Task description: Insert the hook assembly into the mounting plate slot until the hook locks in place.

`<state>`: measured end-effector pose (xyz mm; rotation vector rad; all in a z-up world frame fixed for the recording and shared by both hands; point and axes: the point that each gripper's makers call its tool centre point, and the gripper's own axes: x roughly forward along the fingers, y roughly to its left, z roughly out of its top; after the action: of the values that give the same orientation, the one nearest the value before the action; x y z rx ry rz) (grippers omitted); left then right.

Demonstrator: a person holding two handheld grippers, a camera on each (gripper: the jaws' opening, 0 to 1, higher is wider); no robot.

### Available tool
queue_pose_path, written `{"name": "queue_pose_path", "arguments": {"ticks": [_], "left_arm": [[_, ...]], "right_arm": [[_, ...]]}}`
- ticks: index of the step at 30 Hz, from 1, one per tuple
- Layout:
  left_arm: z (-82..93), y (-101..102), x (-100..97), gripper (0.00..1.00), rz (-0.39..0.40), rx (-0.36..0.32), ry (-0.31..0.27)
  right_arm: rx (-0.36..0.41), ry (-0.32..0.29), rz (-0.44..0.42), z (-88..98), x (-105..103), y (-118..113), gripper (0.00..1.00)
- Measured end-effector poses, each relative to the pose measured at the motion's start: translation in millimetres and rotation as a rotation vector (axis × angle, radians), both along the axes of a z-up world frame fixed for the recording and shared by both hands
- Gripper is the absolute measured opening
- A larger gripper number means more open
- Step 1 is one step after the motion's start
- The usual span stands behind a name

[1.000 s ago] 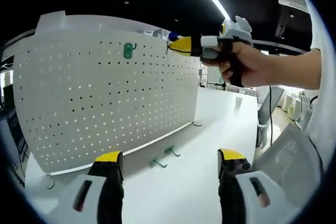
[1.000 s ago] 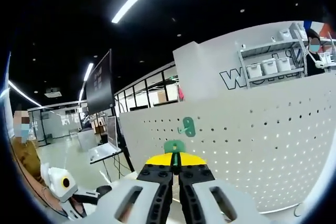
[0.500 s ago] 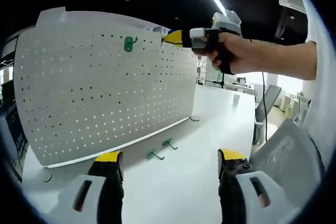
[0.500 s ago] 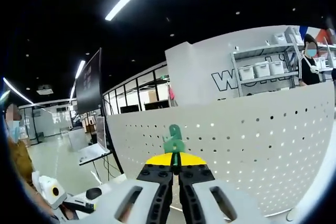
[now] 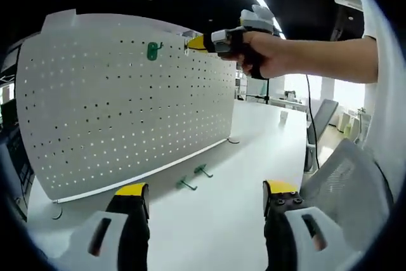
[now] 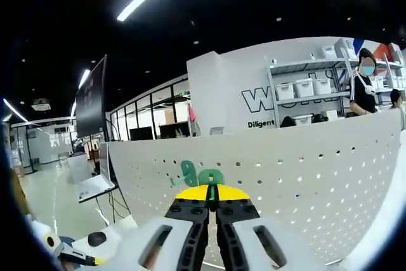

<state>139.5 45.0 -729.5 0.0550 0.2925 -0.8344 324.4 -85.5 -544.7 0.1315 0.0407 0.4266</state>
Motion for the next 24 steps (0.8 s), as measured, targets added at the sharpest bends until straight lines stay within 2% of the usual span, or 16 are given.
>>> {"name": "queue_pose_path", "arguments": {"ticks": [24], "left_arm": [[-4.4,1,-0.8,0.74,0.001,0.015,0.022]], "right_arm": [[-0.054,-0.049,-0.034,-0.3,30,12,0.0]]}}
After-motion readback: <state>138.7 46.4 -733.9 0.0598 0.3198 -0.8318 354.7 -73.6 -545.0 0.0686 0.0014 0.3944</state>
